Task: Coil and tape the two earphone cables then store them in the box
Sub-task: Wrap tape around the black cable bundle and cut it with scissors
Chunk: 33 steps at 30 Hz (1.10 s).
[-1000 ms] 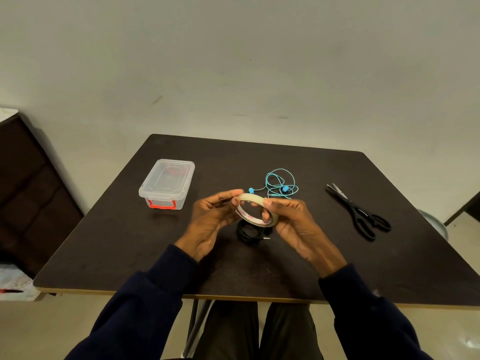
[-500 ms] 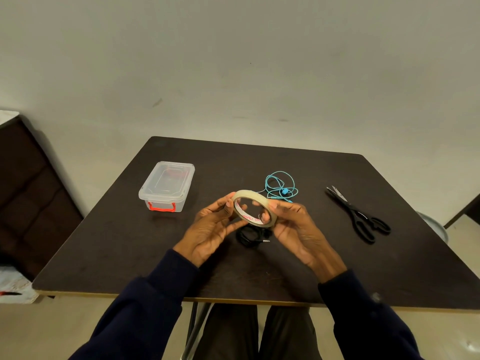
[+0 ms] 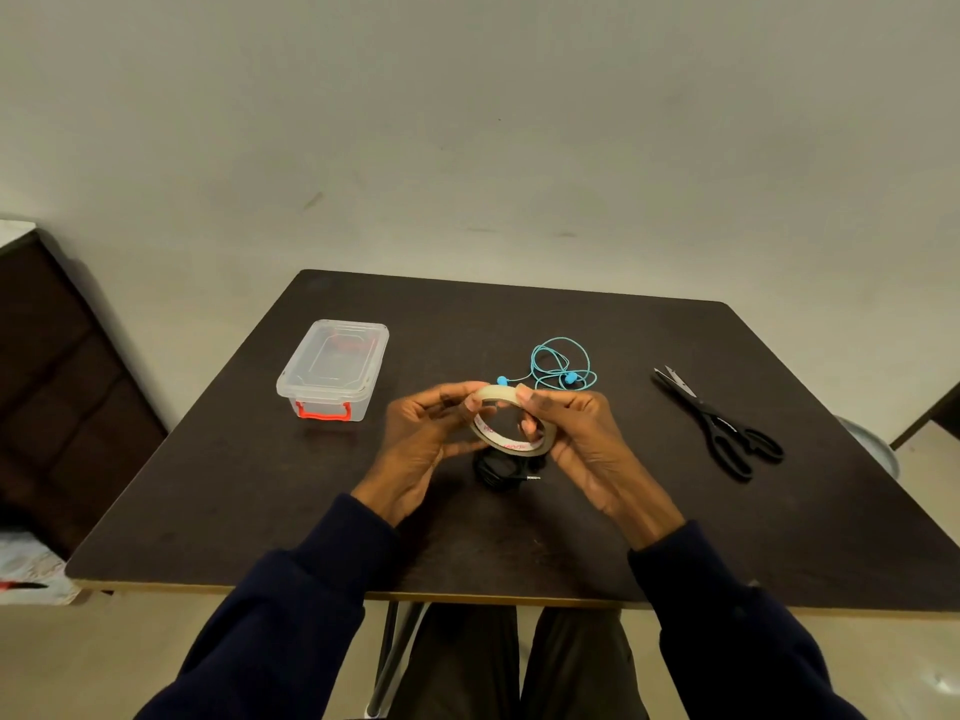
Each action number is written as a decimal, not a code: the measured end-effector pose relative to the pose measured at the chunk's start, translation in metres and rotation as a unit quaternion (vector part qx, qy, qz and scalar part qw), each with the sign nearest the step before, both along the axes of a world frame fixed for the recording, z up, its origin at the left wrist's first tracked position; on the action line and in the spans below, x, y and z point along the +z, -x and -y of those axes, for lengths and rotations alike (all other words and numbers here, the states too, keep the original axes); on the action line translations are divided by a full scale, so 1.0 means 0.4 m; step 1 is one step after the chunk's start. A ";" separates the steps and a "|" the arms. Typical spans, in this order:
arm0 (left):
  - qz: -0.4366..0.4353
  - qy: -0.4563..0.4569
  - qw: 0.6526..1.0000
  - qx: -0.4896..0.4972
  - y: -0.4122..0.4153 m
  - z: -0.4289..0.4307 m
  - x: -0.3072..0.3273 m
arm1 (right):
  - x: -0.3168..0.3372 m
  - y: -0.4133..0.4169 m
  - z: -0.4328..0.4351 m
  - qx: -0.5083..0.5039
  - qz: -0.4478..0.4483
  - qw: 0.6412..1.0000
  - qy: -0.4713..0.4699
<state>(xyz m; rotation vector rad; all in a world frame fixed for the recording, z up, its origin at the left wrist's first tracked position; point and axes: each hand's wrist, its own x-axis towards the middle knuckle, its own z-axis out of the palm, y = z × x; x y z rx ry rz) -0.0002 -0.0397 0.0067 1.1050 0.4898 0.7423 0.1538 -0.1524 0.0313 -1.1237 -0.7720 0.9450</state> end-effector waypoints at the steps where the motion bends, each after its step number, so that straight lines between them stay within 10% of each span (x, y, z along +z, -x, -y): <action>1: 0.007 0.020 1.000 -0.003 0.000 -0.003 -0.001 | -0.001 0.000 0.002 0.003 -0.014 1.000 -0.008; 26: 0.086 0.314 0.944 -0.063 -0.014 0.021 -0.034 | -0.011 0.024 0.030 0.073 -0.164 0.982 -0.057; 33: 0.065 0.165 0.980 -0.090 -0.001 0.005 -0.030 | -0.018 0.014 0.022 0.048 -0.114 0.992 -0.036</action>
